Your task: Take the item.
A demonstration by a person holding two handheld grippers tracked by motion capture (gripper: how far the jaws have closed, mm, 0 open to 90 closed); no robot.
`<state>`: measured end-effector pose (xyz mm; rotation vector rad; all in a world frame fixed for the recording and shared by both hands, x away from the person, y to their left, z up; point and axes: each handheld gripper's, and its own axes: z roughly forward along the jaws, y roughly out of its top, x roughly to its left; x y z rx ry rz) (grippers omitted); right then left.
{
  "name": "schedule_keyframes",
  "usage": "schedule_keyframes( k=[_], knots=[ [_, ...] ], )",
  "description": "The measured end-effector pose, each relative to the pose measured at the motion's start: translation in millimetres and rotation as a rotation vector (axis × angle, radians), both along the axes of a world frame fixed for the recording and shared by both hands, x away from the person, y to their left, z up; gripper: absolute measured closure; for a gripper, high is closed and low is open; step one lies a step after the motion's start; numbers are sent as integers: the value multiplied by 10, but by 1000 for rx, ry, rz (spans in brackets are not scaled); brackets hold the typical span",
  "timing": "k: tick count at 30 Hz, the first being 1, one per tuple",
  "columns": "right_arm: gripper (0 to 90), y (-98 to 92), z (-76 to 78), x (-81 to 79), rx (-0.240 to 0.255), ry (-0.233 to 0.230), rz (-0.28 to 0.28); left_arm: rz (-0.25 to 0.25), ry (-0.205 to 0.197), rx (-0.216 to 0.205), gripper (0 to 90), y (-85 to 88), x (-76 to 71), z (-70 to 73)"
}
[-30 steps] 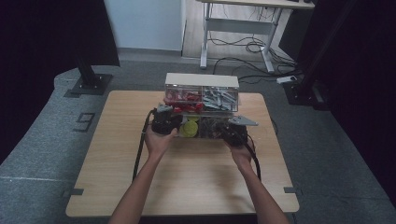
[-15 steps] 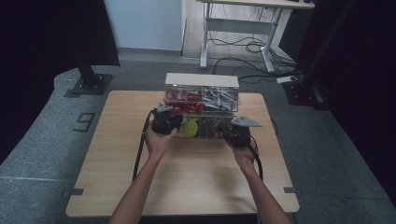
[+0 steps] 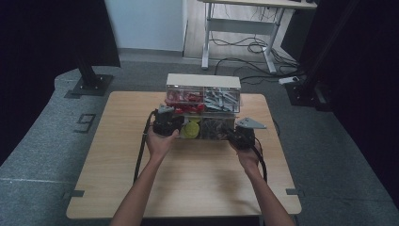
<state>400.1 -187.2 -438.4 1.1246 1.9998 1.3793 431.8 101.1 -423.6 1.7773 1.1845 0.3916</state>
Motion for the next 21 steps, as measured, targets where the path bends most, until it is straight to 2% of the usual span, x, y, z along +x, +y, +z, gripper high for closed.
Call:
schedule_keyframes(
  k=[21],
  knots=[
    [886, -225, 24, -13, -2, -9, -42, 0, 0, 2, 884, 5, 0, -9]
  ],
)
